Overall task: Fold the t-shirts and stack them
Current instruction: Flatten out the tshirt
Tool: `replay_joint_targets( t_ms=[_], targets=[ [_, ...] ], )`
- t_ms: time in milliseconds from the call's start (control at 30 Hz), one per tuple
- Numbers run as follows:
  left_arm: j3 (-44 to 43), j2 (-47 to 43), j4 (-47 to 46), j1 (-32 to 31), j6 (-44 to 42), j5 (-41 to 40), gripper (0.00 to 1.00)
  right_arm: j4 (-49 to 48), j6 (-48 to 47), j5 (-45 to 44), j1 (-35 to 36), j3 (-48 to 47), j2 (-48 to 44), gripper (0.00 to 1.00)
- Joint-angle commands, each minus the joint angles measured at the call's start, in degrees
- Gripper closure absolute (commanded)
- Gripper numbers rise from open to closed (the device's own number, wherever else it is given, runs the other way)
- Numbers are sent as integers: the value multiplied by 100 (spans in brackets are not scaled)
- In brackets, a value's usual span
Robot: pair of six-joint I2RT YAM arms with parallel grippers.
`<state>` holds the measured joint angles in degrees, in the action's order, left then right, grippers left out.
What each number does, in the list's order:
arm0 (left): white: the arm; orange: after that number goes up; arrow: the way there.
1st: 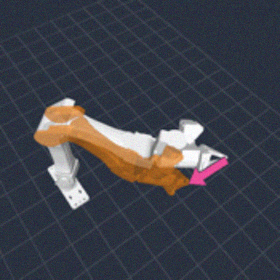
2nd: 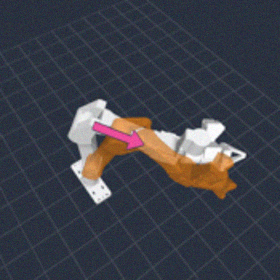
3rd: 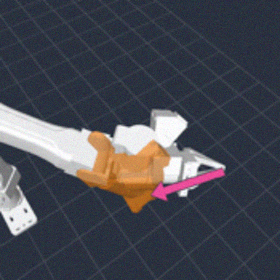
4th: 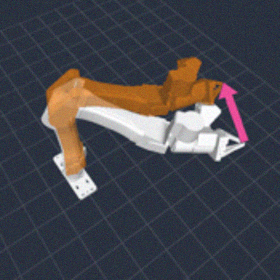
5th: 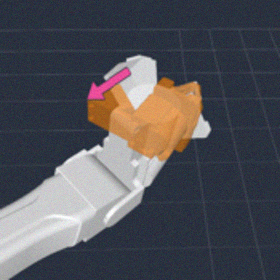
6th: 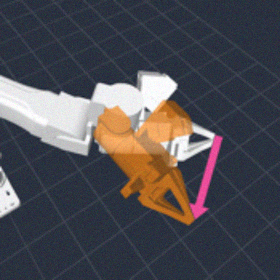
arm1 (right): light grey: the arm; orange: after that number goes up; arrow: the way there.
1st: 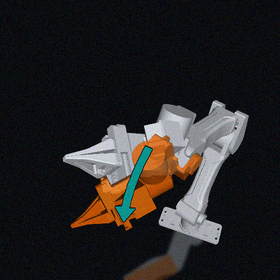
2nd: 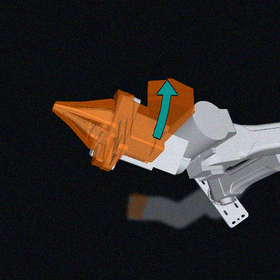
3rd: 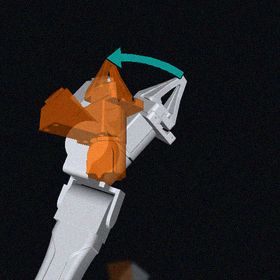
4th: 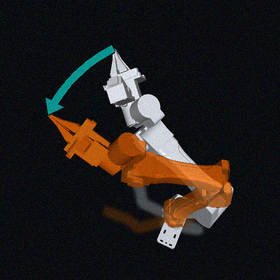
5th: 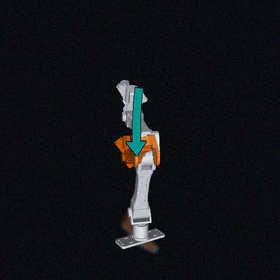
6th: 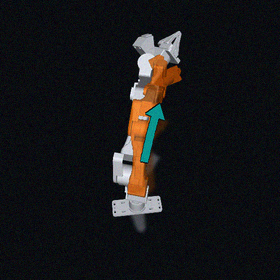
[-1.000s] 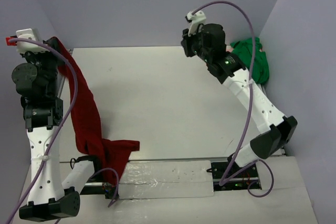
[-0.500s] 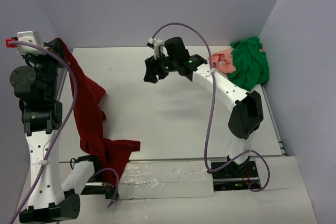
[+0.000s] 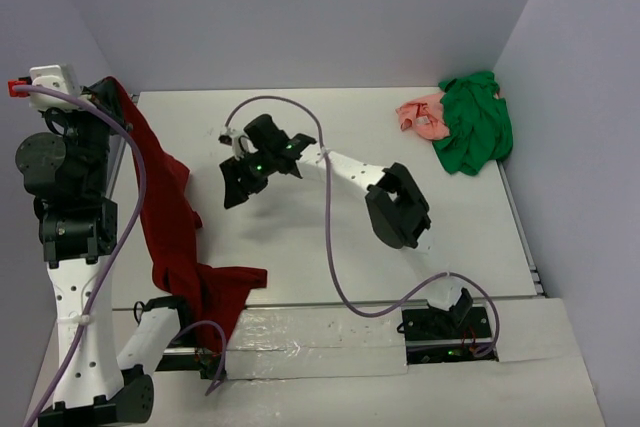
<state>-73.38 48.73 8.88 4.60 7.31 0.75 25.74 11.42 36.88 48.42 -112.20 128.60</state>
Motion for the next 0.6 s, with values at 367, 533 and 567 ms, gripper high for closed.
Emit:
replay_joint_targets(
  t_ms=[367,533,567],
  targets=[
    [-62,-109,61,-21,60,91,100,-1948,1186,1101,158,-152,965,33],
    [96,-144,61,-21,51,197,100,-2126,1301,1041,194,-1265,1728,30],
    [140,-136,61,-21,42,180,100,-2047,1301,971,220,-1460,1861,30]
  ],
)
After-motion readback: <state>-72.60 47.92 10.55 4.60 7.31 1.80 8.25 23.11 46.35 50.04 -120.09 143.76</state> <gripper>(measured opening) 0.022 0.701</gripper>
